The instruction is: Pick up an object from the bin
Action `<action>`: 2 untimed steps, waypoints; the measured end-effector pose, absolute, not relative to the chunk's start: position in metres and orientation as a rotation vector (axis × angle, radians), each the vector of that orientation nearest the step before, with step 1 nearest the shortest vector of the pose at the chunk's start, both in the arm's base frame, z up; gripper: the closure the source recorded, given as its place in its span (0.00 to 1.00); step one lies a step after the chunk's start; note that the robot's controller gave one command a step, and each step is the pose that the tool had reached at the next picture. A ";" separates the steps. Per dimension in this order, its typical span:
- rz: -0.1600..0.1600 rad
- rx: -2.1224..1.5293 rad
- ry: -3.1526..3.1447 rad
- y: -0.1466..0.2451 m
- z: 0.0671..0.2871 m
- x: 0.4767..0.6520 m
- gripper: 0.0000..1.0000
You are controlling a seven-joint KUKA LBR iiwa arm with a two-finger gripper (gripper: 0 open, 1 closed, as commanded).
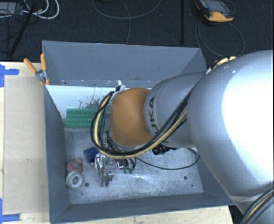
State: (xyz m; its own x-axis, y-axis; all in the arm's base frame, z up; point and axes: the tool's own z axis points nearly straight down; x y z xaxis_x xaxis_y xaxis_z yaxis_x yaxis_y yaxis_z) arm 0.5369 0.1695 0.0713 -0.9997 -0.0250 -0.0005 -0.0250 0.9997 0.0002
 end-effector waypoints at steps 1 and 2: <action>0.004 -0.042 3.142 0.171 0.074 0.537 1.00; 0.006 -0.080 3.133 0.200 0.219 0.531 1.00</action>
Offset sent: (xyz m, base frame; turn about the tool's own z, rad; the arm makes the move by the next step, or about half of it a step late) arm 0.0000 0.0000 0.0000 0.0000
